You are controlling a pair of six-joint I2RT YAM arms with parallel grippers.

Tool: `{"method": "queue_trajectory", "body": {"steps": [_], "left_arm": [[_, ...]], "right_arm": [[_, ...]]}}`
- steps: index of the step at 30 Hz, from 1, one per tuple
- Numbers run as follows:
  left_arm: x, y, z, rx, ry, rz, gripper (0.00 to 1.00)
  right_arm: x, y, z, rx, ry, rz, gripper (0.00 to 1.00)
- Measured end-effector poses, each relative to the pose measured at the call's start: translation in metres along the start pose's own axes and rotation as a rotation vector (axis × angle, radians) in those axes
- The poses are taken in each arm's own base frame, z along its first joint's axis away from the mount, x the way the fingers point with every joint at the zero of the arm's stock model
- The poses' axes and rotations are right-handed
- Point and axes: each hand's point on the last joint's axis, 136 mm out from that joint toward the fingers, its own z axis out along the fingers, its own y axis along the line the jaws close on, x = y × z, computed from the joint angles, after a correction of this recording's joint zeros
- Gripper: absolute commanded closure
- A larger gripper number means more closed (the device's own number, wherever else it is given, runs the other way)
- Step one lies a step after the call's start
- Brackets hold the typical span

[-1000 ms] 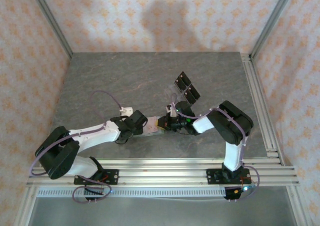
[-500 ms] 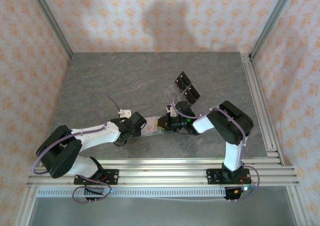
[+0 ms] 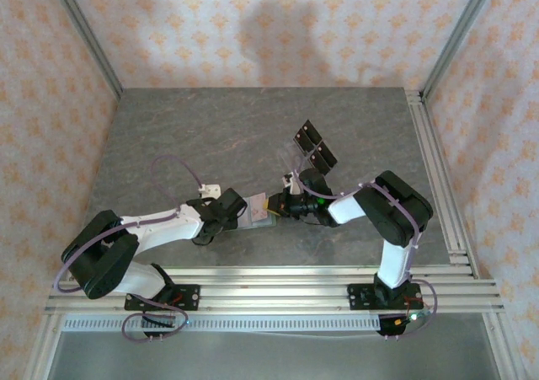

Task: Put the credit cards into the card holder
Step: Insert the credit card into the card slot.

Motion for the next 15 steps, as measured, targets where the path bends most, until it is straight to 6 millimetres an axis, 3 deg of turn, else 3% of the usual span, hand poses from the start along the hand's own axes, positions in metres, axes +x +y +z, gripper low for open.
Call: {"method": "queue_trajectory", "body": {"steps": [15], "left_arm": [[-0.005,0.002,-0.011,0.026,-0.014,-0.019,0.00]], "right_arm": [[0.006,0.001,0.010,-0.019,0.026,0.009,1.00]]}}
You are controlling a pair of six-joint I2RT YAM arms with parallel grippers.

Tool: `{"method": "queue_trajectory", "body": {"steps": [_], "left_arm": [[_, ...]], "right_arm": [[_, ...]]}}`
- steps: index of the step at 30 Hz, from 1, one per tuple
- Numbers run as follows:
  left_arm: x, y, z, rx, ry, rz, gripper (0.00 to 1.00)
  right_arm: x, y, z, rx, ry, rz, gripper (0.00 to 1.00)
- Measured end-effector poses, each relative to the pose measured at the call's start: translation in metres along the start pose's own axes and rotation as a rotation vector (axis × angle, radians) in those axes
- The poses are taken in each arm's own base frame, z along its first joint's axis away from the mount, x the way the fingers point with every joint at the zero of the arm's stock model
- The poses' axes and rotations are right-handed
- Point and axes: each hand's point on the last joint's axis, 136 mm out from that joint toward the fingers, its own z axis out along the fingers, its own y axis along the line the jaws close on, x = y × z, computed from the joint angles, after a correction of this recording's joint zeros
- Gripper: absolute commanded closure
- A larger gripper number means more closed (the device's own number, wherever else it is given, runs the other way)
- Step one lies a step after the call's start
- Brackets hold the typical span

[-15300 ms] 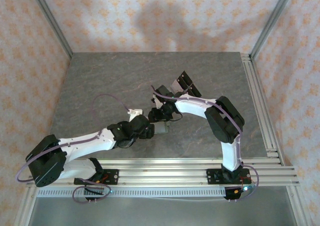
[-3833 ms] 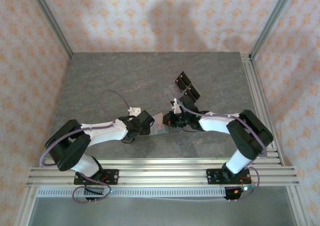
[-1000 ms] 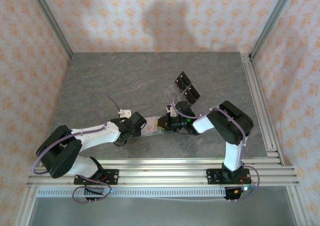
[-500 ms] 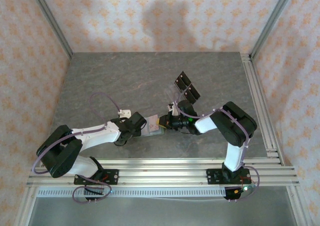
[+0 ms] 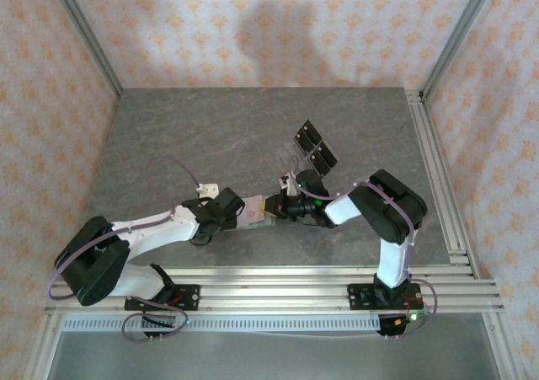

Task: Put the credit cards into the card holder
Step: Insert the credit card into the card slot.

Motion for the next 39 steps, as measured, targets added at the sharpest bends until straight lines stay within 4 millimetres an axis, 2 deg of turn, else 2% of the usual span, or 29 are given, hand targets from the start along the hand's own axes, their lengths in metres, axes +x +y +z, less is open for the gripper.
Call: {"method": "queue_trajectory", "body": {"steps": [6,13,33,39], "left_arm": [[0.000,0.000,-0.001,0.003,0.000,-0.001,0.00],[0.009,-0.001,0.007,-0.012,0.037,0.017,0.00],[0.009,0.001,0.008,-0.024,0.035,0.010,0.01],[0.009,0.001,0.008,-0.024,0.035,0.009,0.01]], "right_arm": [[0.000,-0.001,0.001,-0.001,0.001,0.009,1.00],[0.001,-0.001,0.002,-0.010,0.008,0.005,1.00],[0.001,0.001,0.008,-0.073,0.018,-0.038,1.00],[0.007,0.001,0.005,-0.098,0.028,-0.048,1.00]]}}
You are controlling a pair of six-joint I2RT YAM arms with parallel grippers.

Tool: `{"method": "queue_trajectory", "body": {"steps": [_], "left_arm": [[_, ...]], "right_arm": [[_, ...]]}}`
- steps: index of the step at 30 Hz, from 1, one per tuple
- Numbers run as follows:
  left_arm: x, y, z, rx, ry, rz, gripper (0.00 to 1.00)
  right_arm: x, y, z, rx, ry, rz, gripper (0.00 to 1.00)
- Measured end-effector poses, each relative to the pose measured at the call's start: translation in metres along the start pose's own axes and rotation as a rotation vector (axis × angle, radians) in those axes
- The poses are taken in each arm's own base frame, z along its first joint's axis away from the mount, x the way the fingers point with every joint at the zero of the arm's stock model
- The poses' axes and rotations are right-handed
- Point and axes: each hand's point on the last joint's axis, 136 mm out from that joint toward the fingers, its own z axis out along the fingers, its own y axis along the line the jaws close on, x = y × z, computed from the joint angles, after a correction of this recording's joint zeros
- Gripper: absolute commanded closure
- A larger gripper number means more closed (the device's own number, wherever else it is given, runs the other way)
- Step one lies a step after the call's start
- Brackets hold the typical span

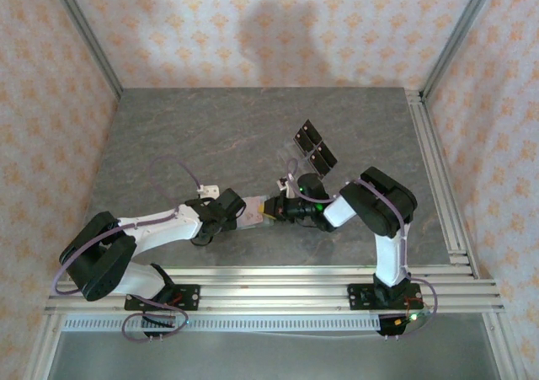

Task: Put the credit cards into the card holder
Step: Insert the credit card into the card slot.

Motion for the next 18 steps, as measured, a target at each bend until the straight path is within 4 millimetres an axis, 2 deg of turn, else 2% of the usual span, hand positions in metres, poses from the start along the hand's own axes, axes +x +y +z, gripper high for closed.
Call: {"method": "queue_trajectory", "body": {"steps": [10,18], "left_arm": [[0.0007,0.0001,-0.0002,-0.001,0.001,-0.004,0.02],[0.0012,-0.0007,-0.0006,0.001,0.001,-0.004,0.02]], "right_arm": [[-0.0027,0.0061,0.0043,-0.096,-0.021,0.010,1.00],[-0.0028,0.0057,0.0050,-0.095,-0.019,0.015,1.00]]}}
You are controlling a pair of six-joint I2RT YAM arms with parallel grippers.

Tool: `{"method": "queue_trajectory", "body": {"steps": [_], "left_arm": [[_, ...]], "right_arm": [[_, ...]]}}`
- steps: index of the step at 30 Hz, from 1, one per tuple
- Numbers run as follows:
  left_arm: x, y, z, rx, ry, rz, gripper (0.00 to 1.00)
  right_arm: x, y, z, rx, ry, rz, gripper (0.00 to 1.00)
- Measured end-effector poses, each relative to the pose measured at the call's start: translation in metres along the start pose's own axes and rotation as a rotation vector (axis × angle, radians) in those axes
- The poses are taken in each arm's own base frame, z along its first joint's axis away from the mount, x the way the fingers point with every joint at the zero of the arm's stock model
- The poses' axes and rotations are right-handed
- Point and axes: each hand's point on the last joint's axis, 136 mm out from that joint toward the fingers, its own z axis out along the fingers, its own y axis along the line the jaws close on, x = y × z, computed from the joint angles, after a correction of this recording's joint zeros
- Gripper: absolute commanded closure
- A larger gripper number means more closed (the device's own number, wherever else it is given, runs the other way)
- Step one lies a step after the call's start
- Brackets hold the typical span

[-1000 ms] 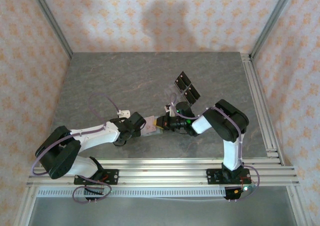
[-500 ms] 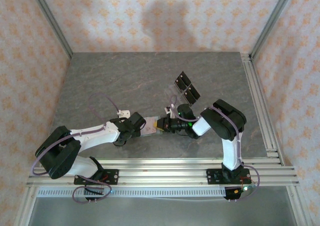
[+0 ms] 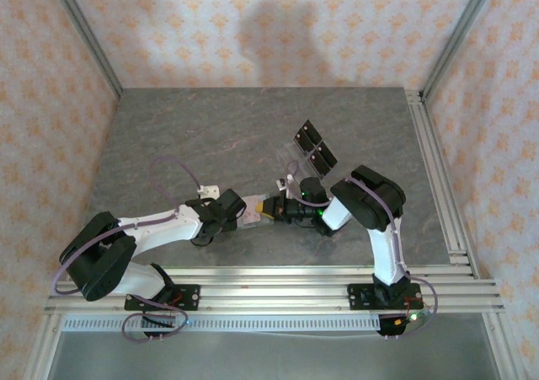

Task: Put the credit cards into the card holder
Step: Insert the credit card into the card slot.

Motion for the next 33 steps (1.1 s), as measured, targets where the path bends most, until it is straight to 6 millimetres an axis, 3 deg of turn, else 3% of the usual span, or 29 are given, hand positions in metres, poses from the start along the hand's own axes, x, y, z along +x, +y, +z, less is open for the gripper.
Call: {"method": "queue_trajectory", "body": {"steps": [14,24,33], "left_arm": [[0.000,0.000,0.000,0.000,0.000,-0.003,0.02],[0.000,0.000,0.000,0.000,0.000,-0.003,0.02],[0.000,0.000,0.000,0.000,0.000,-0.003,0.02]], "right_arm": [[-0.007,-0.012,-0.014,0.123,-0.035,-0.017,1.00],[-0.011,0.002,-0.014,0.065,-0.061,-0.024,1.00],[-0.011,0.003,-0.015,0.065,-0.060,-0.022,1.00]]}}
